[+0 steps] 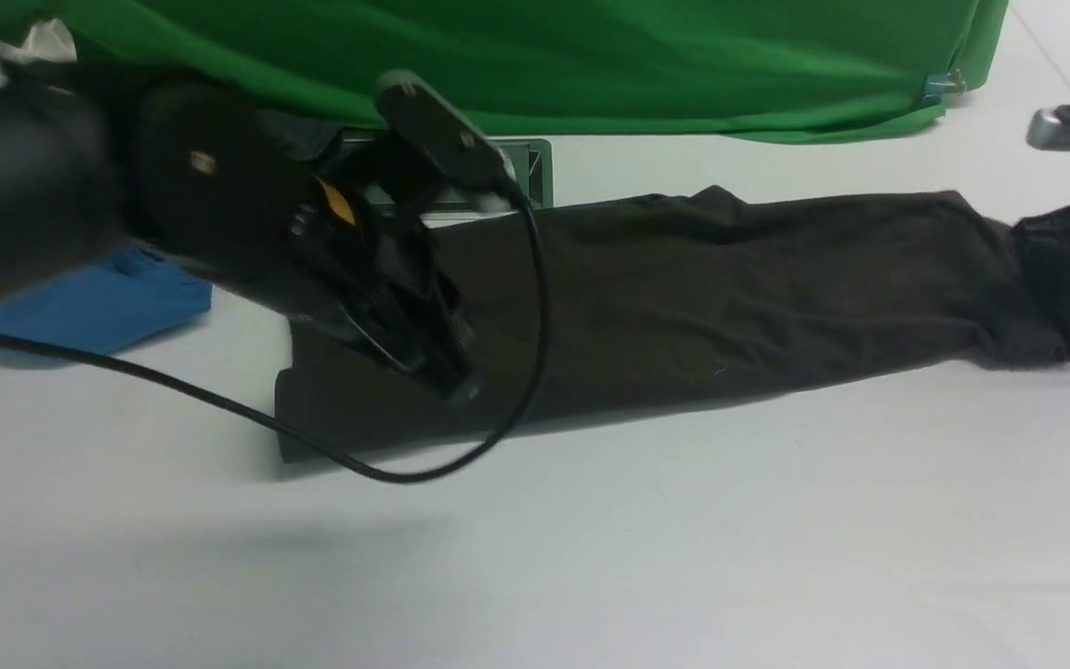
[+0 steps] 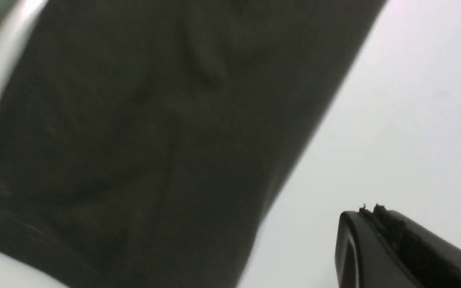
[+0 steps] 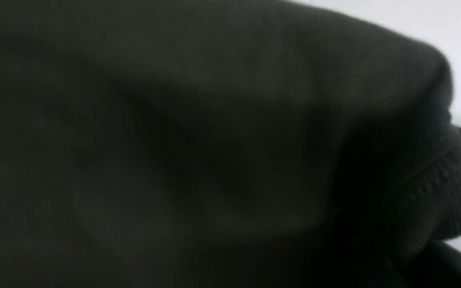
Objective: Fold a long-sleeved shirt on a white desktop.
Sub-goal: 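Pull the folded dark garment lengthwise by its ends to straighten it flat on the table, then fold the right end of the dark garment over onto its left end with the right gripper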
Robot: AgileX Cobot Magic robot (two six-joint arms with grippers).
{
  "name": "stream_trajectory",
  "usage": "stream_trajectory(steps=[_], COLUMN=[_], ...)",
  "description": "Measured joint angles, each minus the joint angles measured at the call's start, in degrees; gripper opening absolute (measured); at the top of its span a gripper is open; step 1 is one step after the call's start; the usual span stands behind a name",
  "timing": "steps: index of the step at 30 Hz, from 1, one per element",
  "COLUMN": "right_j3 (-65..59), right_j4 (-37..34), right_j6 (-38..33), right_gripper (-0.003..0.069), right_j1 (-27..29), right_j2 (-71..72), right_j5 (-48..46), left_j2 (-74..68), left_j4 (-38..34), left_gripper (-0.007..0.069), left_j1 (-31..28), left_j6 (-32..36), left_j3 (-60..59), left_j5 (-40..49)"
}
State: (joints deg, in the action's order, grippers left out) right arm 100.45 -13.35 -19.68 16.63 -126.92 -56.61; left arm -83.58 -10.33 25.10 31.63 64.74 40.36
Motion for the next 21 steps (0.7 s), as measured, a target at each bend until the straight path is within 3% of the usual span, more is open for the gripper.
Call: stream_trajectory(steps=[11,16,21], right_j3=[-9.14,-9.44,-9.48], right_j4=[2.96,1.18,-5.81], right_j6=[3.47,3.8,3.73], right_gripper=[0.009,0.009,0.009], right_j1=[10.34,8.73,2.05], right_j2=[20.75,24.75,30.39], right_j5=[-5.3,-6.67,-4.99], left_j2=[22.48,28.52,31.02], left_j4=[-0.12,-0.23,-0.03], left_gripper=[0.0019,0.0019,0.0019], left_j1=[0.0,0.0,0.0], left_j6=[-0.19,-0.61,-2.58], left_j3=[-11.18,-14.86,-15.01], left_j5=[-9.52,-12.22,-15.3])
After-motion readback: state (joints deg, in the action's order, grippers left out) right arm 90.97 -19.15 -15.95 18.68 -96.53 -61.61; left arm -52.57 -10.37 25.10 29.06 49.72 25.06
